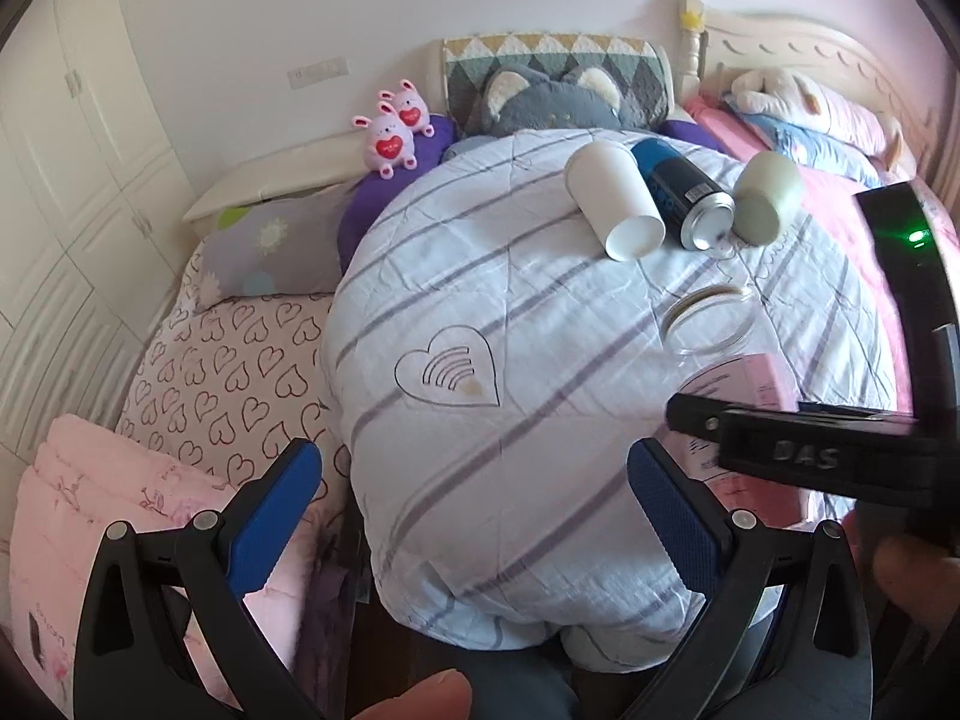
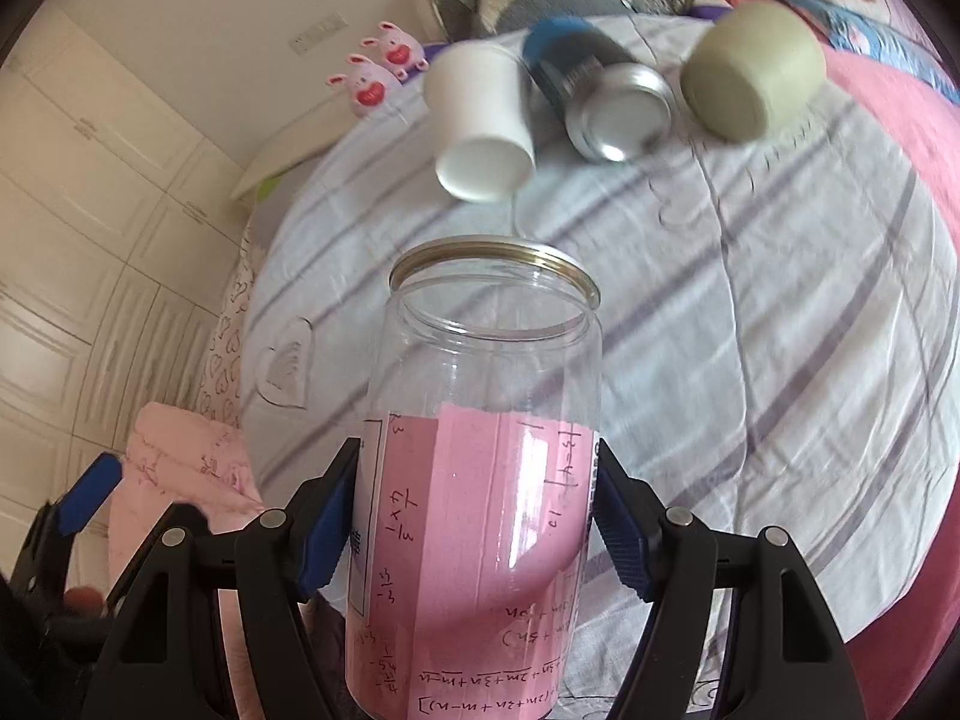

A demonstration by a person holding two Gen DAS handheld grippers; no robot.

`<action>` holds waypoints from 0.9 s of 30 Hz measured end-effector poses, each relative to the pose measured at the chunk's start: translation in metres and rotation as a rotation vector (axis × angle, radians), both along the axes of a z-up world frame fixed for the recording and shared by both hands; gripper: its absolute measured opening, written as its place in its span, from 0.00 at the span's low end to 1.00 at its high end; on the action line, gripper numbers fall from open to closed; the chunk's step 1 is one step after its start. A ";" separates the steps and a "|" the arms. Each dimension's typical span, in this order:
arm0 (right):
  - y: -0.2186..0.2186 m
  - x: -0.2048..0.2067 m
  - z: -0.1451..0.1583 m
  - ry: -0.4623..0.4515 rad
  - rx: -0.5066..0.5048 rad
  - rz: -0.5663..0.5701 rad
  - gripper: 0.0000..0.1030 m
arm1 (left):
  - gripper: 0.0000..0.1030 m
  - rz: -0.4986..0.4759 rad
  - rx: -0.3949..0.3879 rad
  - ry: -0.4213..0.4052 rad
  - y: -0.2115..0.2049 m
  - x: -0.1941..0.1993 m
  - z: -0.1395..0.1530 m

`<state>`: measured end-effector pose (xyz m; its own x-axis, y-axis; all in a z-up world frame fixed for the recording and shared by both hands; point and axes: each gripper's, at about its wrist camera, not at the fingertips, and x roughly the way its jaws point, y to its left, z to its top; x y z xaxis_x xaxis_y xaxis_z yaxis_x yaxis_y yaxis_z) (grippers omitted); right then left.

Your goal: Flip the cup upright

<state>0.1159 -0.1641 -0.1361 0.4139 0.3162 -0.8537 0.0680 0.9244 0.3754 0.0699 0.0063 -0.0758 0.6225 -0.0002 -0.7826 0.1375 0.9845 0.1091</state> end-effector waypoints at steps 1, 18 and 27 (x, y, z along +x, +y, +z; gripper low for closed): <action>0.001 0.000 -0.003 0.007 0.004 0.003 0.71 | 1.00 0.003 0.000 0.001 0.001 -0.001 -0.001; -0.075 -0.090 0.075 -0.296 -0.046 -0.136 0.82 | 1.00 0.012 -0.040 0.006 -0.039 -0.030 0.025; -0.113 -0.144 0.056 -0.291 -0.124 -0.243 0.82 | 1.00 0.043 -0.047 0.042 -0.078 -0.039 0.024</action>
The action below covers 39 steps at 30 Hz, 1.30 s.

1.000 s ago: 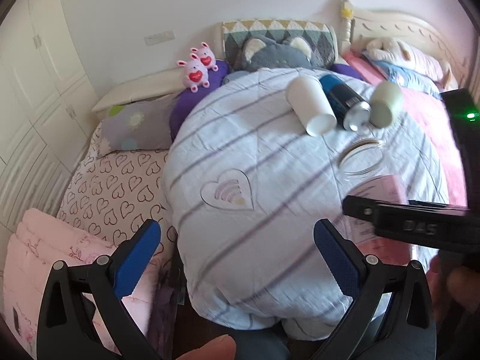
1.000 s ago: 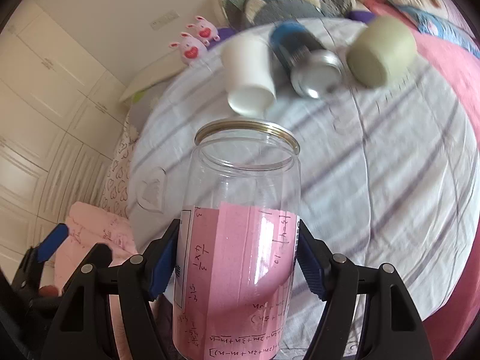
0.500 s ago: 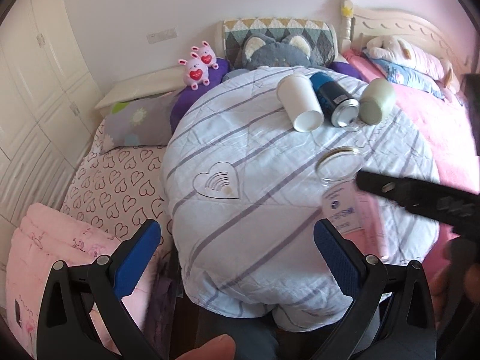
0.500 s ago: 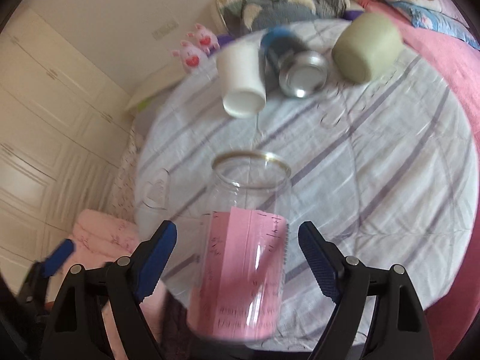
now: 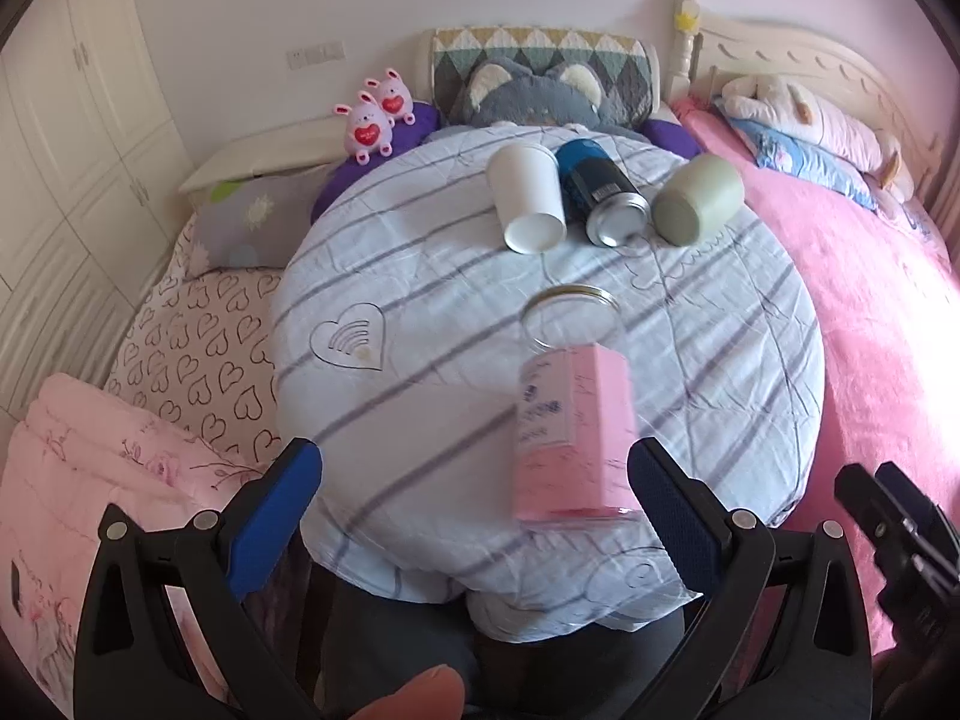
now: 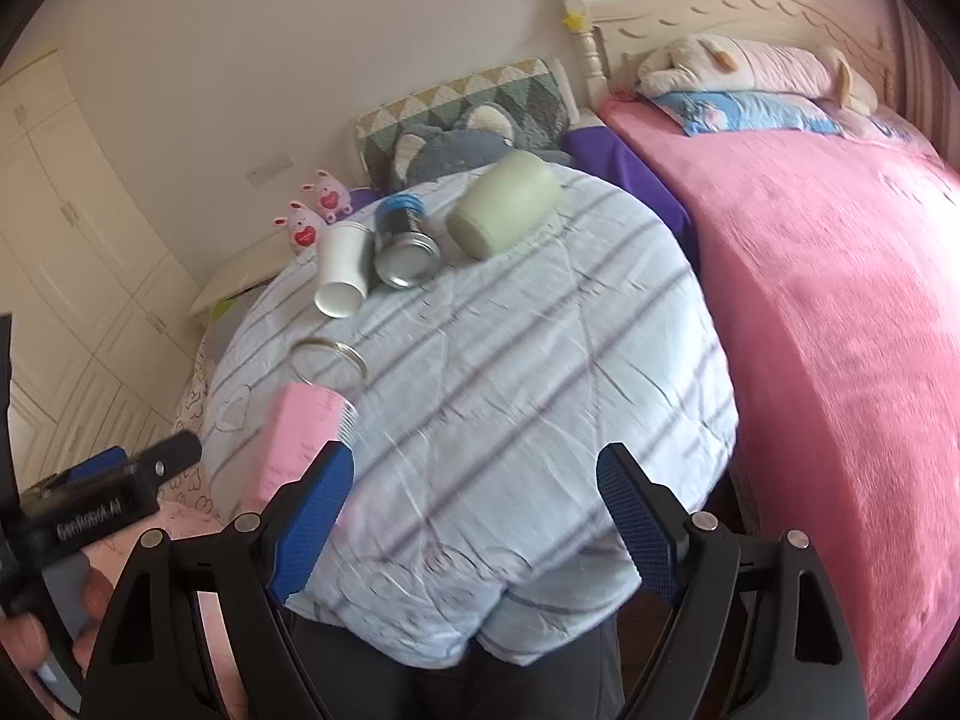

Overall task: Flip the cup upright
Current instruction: 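Approach the upright jar with the left gripper and close around its body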

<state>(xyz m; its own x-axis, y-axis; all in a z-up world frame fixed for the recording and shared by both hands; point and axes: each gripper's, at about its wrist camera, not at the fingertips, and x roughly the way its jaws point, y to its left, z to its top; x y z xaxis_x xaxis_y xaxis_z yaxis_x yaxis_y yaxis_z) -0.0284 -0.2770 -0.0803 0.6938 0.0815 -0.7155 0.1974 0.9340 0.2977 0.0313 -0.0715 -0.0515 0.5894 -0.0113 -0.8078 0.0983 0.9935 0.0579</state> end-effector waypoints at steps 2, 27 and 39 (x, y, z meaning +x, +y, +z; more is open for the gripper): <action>-0.004 -0.005 0.002 0.000 -0.001 0.003 0.82 | 1.00 -0.007 0.020 -0.009 -0.009 -0.005 0.001; -0.003 0.005 0.021 -0.064 -0.135 0.116 0.82 | 1.00 0.029 0.077 -0.011 -0.033 -0.012 0.001; -0.026 0.050 0.013 -0.046 -0.113 0.197 0.82 | 1.00 0.089 0.113 0.044 -0.054 0.019 -0.014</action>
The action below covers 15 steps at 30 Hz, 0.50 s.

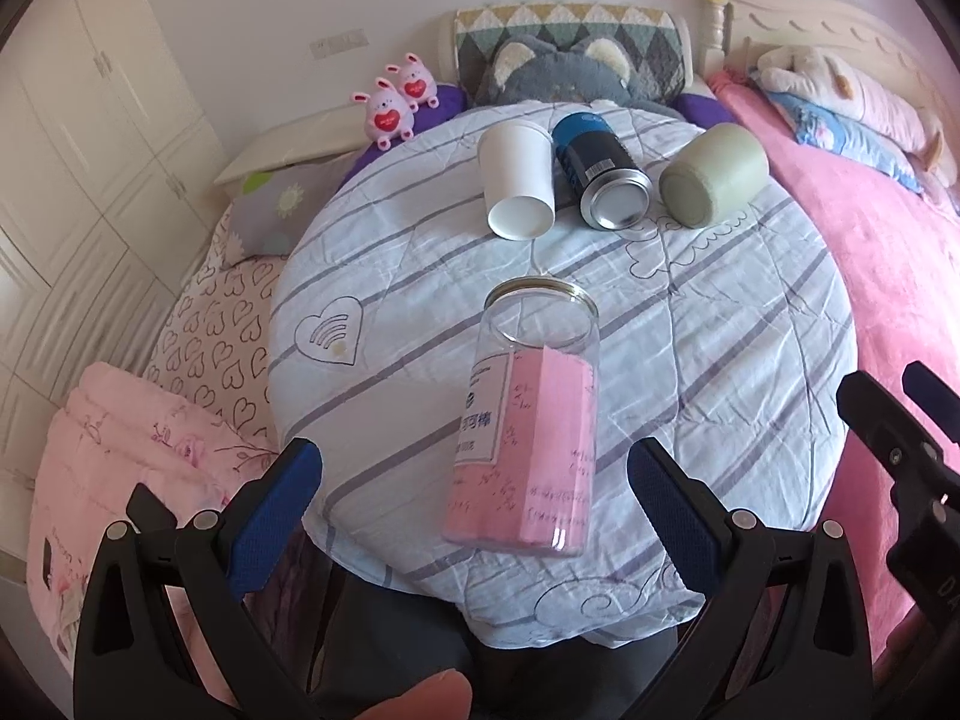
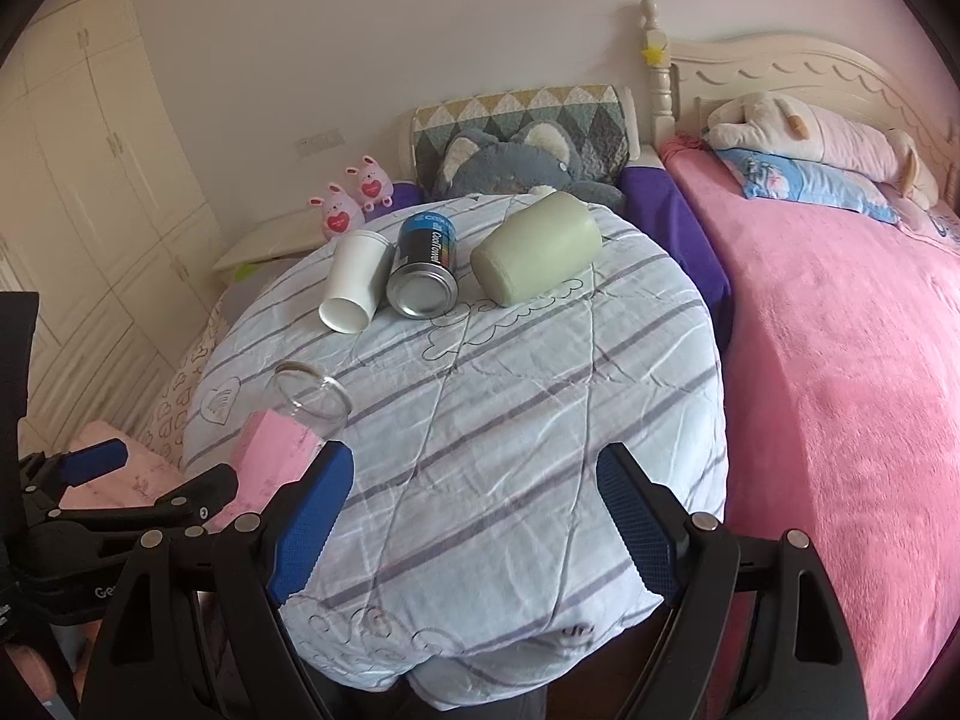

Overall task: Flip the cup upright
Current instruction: 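Approach the upright jar with the left gripper and close around its body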

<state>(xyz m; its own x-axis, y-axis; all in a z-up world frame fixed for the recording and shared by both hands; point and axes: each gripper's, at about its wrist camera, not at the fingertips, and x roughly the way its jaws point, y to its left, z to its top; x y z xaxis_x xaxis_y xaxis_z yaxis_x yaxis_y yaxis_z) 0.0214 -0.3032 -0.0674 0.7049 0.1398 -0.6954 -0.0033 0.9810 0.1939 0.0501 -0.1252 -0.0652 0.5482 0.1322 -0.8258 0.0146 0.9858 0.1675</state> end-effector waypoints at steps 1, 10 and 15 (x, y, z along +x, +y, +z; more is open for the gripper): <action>-0.003 0.003 -0.001 0.003 0.003 0.003 0.82 | 1.00 0.002 0.001 0.003 -0.002 0.003 -0.001; -0.020 0.030 -0.014 0.037 0.036 0.013 0.82 | 1.00 0.022 0.003 0.045 -0.012 0.032 -0.011; -0.024 0.040 -0.019 0.049 0.048 0.013 0.82 | 1.00 0.024 -0.007 0.081 -0.014 0.045 -0.020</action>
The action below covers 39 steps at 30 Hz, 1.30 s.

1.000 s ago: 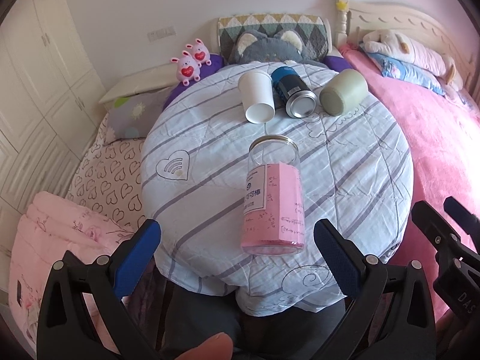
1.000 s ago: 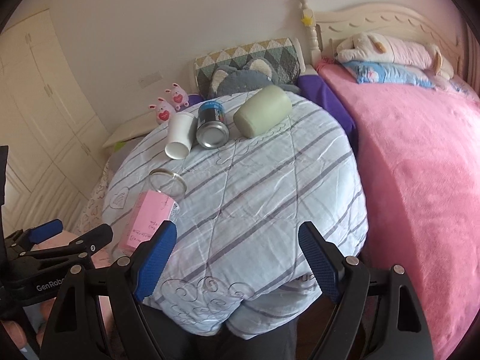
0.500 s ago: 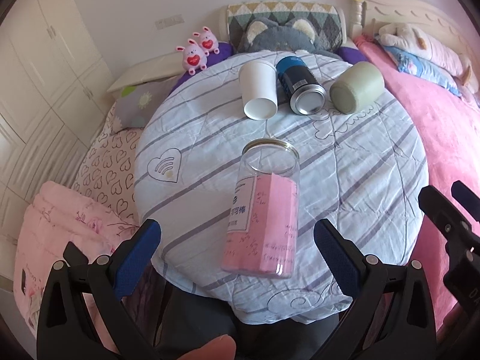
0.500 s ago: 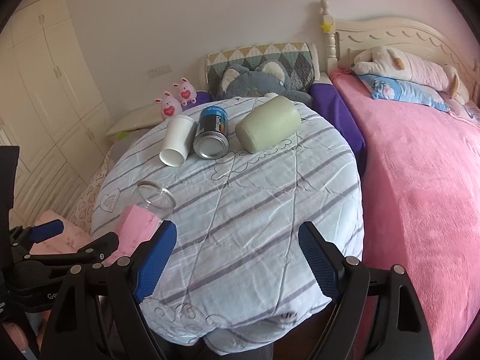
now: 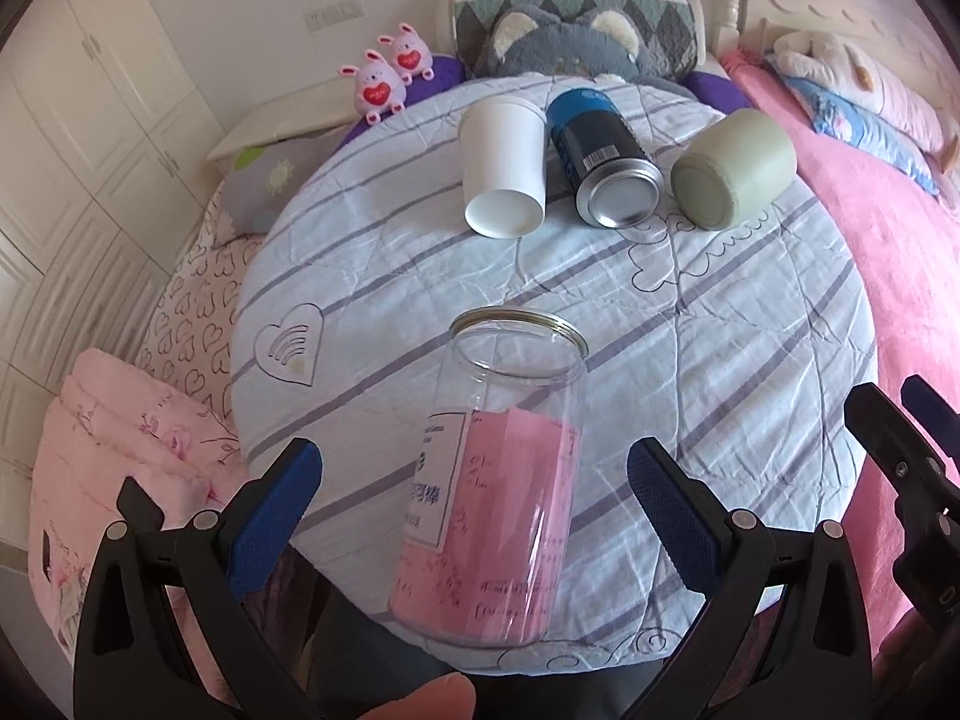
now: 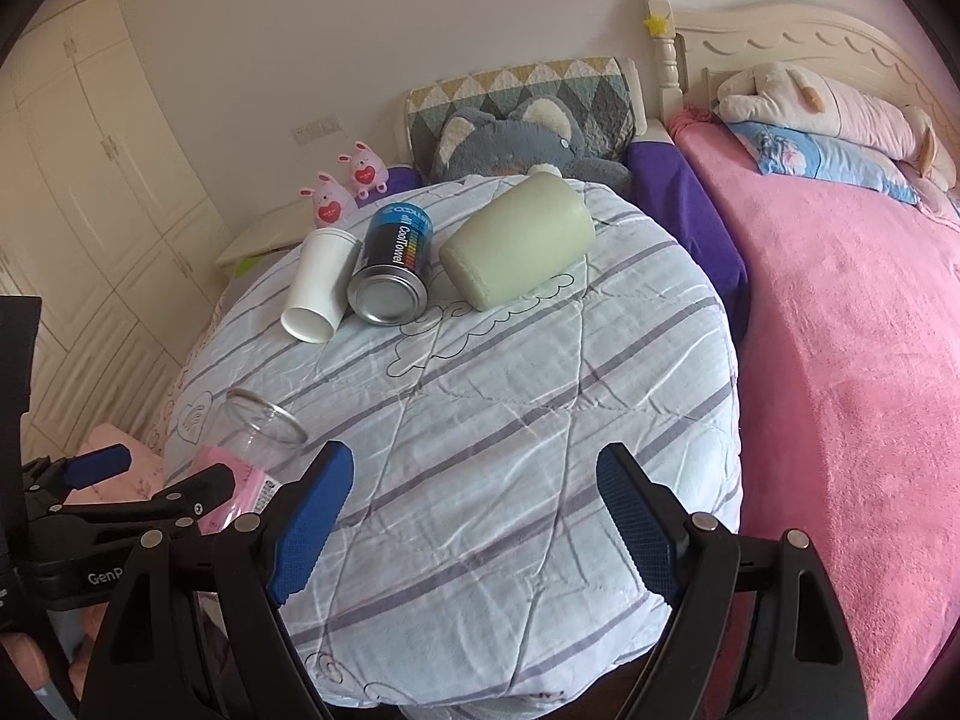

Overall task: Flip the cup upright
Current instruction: 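Approach the upright jar with the left gripper and close around its body, then lift the jar with the left gripper and carry it toward the cups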

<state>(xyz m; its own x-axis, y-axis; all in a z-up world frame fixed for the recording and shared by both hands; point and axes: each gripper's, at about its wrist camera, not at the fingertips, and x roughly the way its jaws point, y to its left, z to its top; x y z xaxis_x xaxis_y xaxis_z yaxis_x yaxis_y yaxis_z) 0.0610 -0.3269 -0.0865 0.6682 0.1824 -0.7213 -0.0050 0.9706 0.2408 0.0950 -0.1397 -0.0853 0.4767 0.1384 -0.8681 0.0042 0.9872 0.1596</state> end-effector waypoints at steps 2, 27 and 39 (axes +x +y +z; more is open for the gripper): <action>-0.001 0.004 -0.002 0.007 0.002 0.002 0.82 | 1.00 0.000 -0.006 0.020 0.000 0.005 -0.005; 0.003 0.031 -0.021 0.054 0.027 0.022 0.82 | 0.95 -0.004 -0.052 0.222 0.011 0.051 -0.045; 0.008 0.029 -0.019 0.061 0.018 -0.010 0.82 | 0.69 -0.069 -0.163 0.258 0.031 0.061 -0.053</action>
